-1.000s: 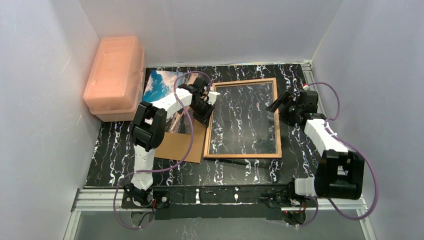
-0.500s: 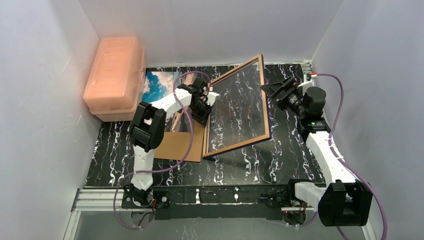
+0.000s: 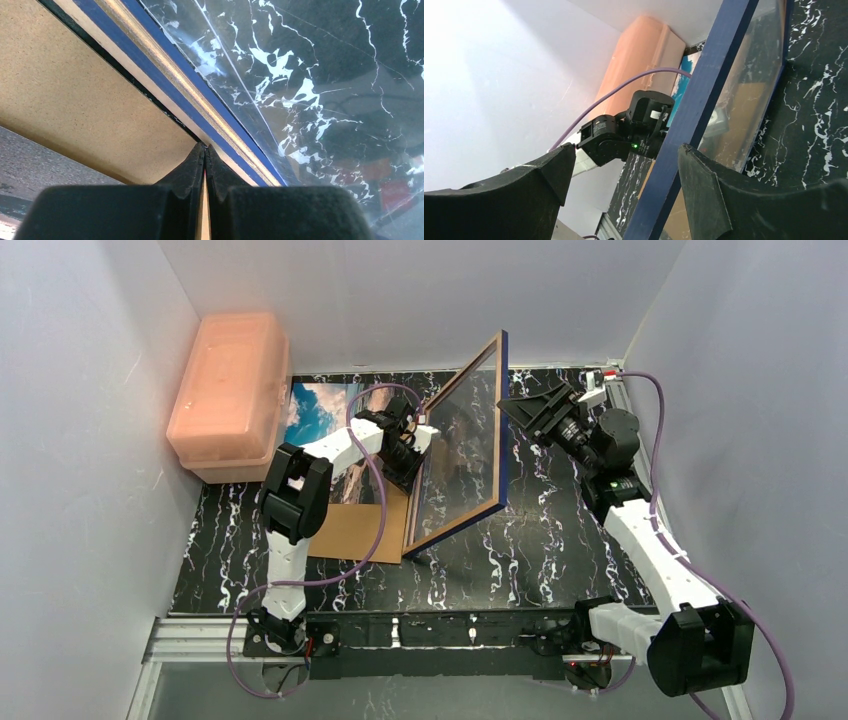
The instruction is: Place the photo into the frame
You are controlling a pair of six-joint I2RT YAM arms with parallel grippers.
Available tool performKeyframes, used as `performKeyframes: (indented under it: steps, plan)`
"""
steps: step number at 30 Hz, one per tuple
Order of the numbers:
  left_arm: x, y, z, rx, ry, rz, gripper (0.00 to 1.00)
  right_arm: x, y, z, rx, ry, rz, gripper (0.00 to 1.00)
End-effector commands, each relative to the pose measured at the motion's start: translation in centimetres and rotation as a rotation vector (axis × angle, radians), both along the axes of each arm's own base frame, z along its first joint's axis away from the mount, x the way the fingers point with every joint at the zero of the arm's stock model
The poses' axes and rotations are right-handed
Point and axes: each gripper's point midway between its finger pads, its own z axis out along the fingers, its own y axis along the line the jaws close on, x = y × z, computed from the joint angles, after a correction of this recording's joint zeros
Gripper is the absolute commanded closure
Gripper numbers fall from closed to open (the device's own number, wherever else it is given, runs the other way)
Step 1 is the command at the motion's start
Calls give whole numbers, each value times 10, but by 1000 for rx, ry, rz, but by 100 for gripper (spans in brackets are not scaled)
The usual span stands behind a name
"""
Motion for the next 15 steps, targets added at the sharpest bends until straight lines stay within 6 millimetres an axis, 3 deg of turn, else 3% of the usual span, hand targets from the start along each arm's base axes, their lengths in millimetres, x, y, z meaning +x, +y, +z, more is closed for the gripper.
performKeyframes:
  steps: [1,11,15]
  plan:
    - [-15,-30,7,-103,11,-61,100,-32,34,-53,-31,249,193,17]
    - [-16,-25,18,-156,58,-14,100,-30,63,-40,12,225,243,13]
    - [-17,-21,21,-166,66,0,100,-32,74,-46,7,233,252,14]
